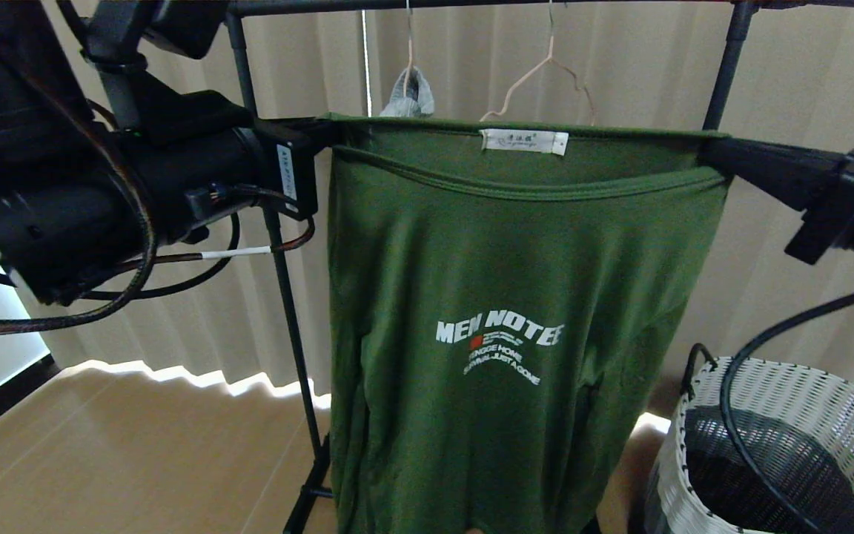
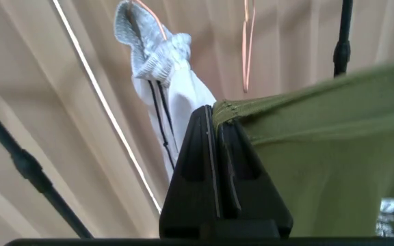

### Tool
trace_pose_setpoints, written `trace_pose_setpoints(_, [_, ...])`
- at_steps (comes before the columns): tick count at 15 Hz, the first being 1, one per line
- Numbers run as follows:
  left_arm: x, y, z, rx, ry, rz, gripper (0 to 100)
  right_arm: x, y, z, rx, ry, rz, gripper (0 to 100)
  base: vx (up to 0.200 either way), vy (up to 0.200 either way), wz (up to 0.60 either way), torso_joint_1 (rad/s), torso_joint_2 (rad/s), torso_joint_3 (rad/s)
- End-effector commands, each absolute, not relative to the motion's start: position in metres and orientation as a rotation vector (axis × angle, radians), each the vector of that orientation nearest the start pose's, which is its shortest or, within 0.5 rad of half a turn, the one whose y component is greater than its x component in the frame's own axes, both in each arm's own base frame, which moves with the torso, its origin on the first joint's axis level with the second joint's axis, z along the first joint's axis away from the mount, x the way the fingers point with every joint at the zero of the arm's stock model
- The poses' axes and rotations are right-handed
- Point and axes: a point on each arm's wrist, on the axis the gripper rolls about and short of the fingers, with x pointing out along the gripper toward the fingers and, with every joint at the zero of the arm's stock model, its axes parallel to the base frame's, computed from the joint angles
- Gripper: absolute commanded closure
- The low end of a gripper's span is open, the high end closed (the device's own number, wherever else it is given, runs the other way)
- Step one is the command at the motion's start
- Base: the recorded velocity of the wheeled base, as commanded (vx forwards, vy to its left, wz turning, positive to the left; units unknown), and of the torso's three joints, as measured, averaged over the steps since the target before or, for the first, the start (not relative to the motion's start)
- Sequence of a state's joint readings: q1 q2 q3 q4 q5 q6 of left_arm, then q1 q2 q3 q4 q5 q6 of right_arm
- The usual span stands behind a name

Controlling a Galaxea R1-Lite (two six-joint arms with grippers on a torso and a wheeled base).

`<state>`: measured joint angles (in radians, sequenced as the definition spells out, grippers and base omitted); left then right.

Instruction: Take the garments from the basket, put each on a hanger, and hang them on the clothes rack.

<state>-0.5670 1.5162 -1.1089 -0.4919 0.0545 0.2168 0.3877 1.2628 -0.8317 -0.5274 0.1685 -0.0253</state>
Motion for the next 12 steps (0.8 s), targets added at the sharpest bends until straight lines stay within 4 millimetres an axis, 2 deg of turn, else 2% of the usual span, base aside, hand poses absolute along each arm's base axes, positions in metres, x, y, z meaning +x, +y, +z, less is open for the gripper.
trace_pose_setpoints(1, [0.247, -0.157, 0.301, 0.192, -0.111, -0.504, 100, 0.16, 0.072, 0.289, -0.021, -0.113, 0.571, 100, 0.0, 0.0, 0.0, 0.0, 0.0, 0.0])
trace_pose_setpoints(4, [0.24, -0.161, 0.3, 0.191, -0.108, -0.529, 100, 0.161, 0.074, 0.288, -0.019, -0.113, 0.576, 100, 0.0, 0.0, 0.0, 0.0, 0.0, 0.0])
trace_pose_setpoints(8, [0.217, -0.158, 0.301, 0.186, -0.119, -0.563, 100, 0.161, 0.074, 0.293, -0.017, -0.128, 0.577, 100, 0.0, 0.0, 0.0, 0.0, 0.0, 0.0])
trace_pose_setpoints(12, [0.212, -0.153, 0.294, 0.192, -0.098, -0.566, 100, 0.163, 0.075, 0.29, -0.019, -0.113, 0.576, 100, 0.0, 0.0, 0.0, 0.0, 0.0, 0.0])
